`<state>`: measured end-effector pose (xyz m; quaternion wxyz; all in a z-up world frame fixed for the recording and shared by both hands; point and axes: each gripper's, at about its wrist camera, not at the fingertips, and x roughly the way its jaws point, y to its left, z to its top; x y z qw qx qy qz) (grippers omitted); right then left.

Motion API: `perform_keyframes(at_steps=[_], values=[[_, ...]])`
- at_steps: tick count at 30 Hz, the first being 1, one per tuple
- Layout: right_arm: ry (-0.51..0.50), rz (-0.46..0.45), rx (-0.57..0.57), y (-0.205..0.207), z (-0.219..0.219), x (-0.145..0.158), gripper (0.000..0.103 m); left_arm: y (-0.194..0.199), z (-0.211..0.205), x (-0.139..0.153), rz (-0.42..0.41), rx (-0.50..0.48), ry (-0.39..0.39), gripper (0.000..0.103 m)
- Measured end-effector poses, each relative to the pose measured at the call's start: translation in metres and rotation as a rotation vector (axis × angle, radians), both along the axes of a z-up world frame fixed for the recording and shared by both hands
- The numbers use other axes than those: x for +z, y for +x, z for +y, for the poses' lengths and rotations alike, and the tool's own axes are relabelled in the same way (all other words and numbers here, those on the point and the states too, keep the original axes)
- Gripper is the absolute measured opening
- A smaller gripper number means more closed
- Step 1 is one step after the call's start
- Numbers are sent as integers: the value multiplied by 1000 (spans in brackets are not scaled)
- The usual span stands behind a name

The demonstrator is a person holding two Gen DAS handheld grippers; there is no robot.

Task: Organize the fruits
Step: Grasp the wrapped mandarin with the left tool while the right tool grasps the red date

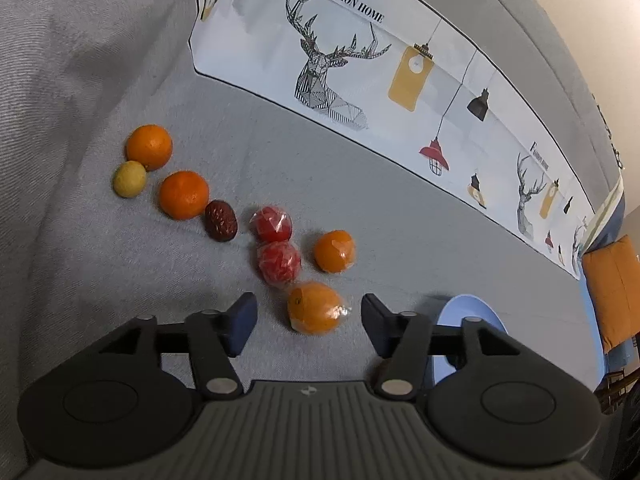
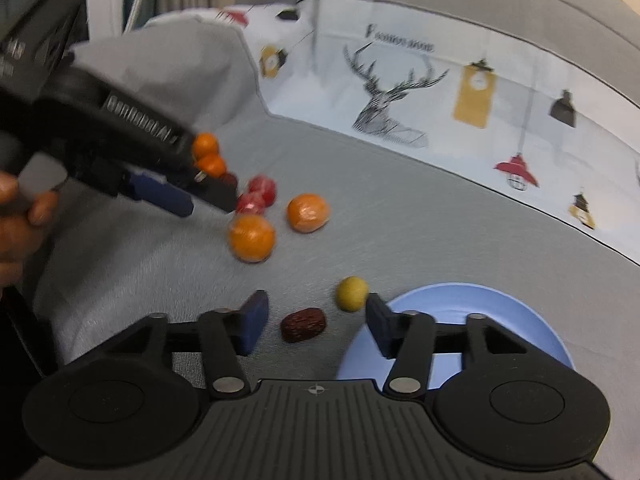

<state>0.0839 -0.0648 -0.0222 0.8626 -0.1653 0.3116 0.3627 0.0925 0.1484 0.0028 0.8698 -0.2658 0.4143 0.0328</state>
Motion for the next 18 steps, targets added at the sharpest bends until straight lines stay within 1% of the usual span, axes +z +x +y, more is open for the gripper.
perform_keyframes(at_steps=[3,5,10,12,14,15,16,18], values=[[-28,-3,22,2,12,-7,58,9,-7,-4,13,-15,22,70],[-40,-7,29,5,17,-10,58,15,-13,-7,24,-31,45,71],[-93,25,53,12,23,-18,55,26,-31,-17,44,-74,103,72],[-115,36,60,14,25,-21,47,28,-35,-21,51,-76,124,72],[-110,46,71,14,25,-20,43,32,-40,-26,70,-81,147,72],[-107,49,80,13,26,-20,36,33,-43,-28,80,-85,164,71],[-103,53,92,13,26,-20,33,34,-46,-29,85,-88,182,69],[-109,34,101,10,27,-19,33,34,-49,-29,84,-95,212,56]])
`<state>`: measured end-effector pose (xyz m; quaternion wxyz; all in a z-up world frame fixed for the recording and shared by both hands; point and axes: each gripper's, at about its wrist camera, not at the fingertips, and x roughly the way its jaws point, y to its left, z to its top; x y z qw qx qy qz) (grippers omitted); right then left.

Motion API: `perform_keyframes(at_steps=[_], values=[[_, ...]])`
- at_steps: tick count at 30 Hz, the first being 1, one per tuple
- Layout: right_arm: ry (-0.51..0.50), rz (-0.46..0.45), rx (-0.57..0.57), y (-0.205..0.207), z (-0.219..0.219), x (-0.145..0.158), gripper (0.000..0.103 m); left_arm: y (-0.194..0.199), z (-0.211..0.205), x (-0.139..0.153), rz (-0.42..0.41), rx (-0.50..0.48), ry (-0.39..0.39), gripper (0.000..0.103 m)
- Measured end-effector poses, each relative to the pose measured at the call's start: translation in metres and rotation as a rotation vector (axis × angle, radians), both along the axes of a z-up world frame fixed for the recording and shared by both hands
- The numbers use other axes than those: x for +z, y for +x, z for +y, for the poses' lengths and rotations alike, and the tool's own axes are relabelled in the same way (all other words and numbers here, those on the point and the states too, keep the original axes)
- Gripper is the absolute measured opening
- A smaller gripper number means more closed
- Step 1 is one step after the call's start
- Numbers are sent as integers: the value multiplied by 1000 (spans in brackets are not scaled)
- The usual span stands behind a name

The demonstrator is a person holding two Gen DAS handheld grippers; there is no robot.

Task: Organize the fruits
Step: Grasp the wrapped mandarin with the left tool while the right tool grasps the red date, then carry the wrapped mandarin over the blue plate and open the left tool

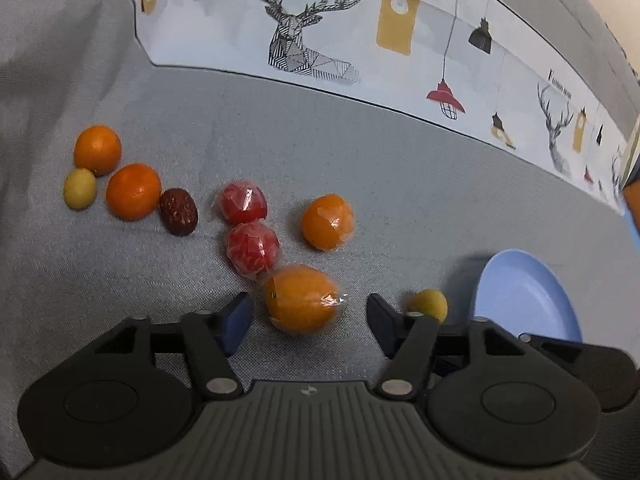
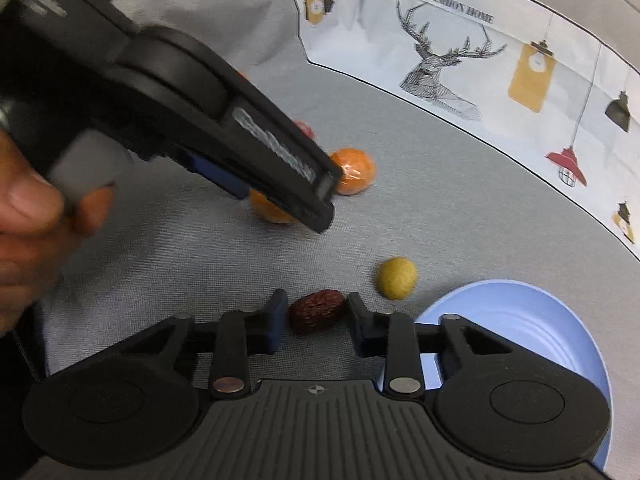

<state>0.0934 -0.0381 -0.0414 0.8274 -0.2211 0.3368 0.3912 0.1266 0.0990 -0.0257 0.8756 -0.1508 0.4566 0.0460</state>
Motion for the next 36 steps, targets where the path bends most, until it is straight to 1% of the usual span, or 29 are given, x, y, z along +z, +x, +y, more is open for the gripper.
perform_keyframes(at_steps=[1,2,5,7,9,14,17,20,23,25,27,30,32,36], values=[[0,-4,3,0,0,1,33,0,-1,0,2,-2,6,43],[5,-3,3,-1,-2,3,33,-1,-1,0,4,-1,8,41],[54,5,-17,-2,-10,14,33,-6,-1,6,-25,8,13,41],[96,10,-38,-3,-20,26,33,-13,-1,16,-65,7,9,41],[141,9,-66,-3,-32,43,33,-22,-2,27,-116,2,-10,41],[269,-15,-161,-5,-75,85,33,-54,-2,48,-215,18,-135,41],[325,-23,-222,-10,-110,95,33,-71,-10,57,-254,17,-181,41],[355,-11,-294,-15,-141,87,33,-85,-20,59,-273,13,-218,41],[365,60,-377,-16,-168,57,33,-91,-37,54,-255,-7,-225,41],[347,95,-419,-19,-179,45,33,-90,-54,49,-227,-49,-197,41],[362,96,-435,-17,-187,43,33,-90,-73,45,-217,-107,-146,41],[341,99,-467,-14,-194,33,33,-89,-94,37,-213,-178,-96,41],[338,109,-484,-12,-196,28,33,-88,-103,33,-217,-204,-69,41],[335,92,-477,-10,-191,25,33,-86,-118,26,-234,-240,-33,41]])
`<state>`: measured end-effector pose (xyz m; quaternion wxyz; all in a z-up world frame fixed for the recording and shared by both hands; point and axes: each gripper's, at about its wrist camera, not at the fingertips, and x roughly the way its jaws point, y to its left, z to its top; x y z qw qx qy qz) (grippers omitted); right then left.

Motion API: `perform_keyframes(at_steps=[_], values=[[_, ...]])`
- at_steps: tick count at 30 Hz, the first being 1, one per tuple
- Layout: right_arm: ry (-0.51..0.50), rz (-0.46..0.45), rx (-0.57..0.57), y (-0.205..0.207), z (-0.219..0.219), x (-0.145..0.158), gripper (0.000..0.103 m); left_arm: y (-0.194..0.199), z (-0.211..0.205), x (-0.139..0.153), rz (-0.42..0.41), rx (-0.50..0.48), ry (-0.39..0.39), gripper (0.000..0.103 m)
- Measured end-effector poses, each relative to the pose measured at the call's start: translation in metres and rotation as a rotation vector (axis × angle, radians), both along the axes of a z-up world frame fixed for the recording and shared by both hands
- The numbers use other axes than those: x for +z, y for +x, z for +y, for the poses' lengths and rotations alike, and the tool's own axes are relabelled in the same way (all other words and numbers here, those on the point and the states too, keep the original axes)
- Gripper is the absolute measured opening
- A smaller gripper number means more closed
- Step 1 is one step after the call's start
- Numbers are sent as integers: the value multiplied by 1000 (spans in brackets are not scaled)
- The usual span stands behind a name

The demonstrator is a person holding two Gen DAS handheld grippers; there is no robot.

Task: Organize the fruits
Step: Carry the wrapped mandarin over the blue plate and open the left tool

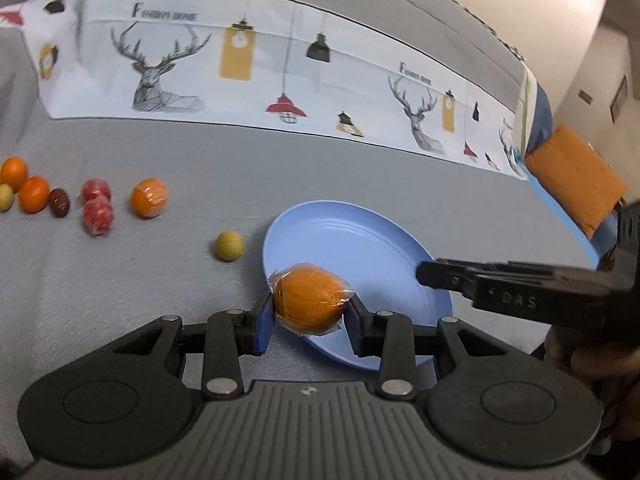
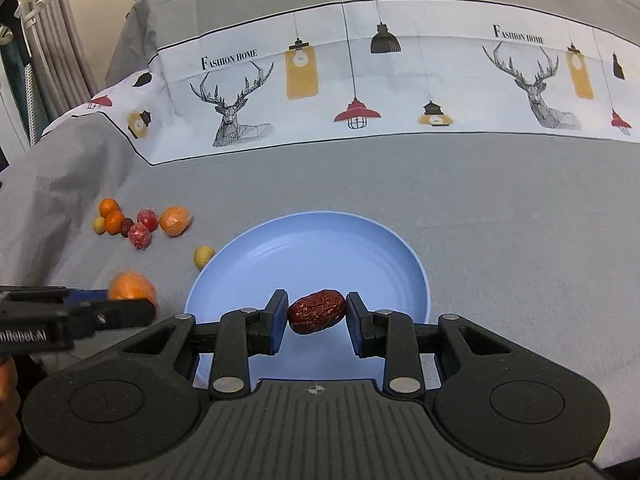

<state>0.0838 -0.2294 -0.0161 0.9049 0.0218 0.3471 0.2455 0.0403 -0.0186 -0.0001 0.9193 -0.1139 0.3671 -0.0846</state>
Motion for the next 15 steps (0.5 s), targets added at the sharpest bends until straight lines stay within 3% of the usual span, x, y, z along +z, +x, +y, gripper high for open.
perform_keyframes(at_steps=[7,15], values=[[-26,-21,2,4,8,-2,33,1,-15,5,-44,-44,57,41],[-30,-21,-32,6,2,-4,33,14,-24,8,-7,38,25,41]])
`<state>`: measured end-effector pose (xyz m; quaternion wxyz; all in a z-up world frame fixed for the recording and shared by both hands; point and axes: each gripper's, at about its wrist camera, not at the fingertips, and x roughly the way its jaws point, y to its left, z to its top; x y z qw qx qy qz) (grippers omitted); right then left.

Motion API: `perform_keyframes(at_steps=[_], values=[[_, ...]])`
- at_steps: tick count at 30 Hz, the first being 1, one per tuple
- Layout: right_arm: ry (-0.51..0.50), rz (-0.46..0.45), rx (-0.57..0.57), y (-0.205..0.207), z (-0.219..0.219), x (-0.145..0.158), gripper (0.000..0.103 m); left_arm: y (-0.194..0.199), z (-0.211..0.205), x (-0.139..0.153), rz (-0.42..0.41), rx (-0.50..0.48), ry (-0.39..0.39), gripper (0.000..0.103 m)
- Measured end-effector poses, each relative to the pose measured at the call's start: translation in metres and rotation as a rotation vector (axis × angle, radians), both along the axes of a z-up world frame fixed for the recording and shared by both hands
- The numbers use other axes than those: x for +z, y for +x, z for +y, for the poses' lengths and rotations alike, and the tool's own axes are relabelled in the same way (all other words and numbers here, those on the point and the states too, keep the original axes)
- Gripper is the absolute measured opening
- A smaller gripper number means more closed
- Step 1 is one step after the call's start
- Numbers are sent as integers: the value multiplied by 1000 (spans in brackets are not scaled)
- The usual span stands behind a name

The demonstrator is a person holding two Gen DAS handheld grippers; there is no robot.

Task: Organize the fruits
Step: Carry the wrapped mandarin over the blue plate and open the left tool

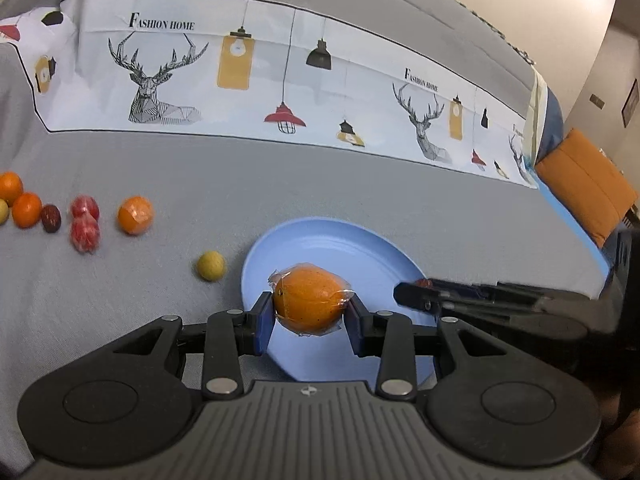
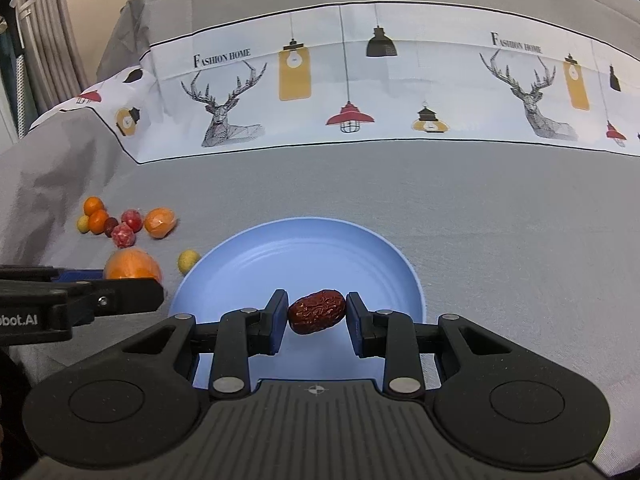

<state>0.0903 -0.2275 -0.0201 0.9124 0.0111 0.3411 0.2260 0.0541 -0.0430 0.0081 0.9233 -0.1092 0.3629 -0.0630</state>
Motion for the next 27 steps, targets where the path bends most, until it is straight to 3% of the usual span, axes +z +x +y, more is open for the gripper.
perform_keyframes(at_steps=[3,5,8,27], values=[[-9,-1,1,-1,0,-1,33,-15,-20,-10,-51,-89,150,41],[-15,-3,4,-1,1,-2,33,-17,-26,-12,-75,-130,193,41],[-21,-5,6,-1,2,-2,33,-16,-25,-13,-102,-136,172,41],[-32,2,4,-1,3,-3,33,-7,-15,-20,-69,-99,106,41]])
